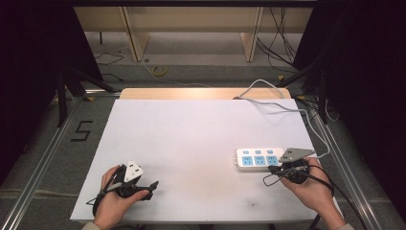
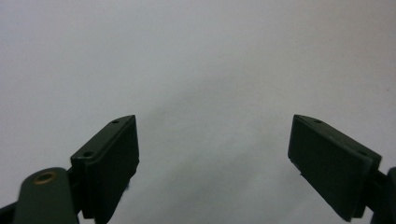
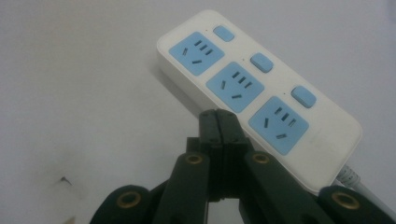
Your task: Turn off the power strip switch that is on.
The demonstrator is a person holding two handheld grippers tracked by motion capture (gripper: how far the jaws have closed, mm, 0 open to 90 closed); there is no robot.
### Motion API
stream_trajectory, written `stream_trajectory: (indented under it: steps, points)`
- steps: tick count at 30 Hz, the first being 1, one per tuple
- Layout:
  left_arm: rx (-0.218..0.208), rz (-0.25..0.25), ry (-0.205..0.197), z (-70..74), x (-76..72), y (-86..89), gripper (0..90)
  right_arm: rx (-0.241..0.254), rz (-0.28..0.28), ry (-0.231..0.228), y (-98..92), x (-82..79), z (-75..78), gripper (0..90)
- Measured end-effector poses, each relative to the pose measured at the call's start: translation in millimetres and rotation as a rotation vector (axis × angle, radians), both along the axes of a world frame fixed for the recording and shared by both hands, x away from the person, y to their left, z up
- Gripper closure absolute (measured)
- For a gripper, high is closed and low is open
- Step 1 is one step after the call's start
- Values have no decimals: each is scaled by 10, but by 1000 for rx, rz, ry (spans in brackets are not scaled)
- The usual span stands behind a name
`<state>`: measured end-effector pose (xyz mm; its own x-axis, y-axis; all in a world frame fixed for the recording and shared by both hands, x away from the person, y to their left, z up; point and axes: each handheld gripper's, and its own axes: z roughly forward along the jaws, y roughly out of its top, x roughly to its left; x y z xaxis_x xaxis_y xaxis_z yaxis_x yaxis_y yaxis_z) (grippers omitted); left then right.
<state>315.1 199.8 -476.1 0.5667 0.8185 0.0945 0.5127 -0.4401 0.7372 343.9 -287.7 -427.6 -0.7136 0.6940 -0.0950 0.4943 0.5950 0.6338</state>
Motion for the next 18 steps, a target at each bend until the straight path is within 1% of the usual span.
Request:
stream_trajectory:
  steps: [18]
  points:
    - [-2, 3, -5, 9, 3, 5, 160, -22, 13, 13, 96, 121, 31, 900]
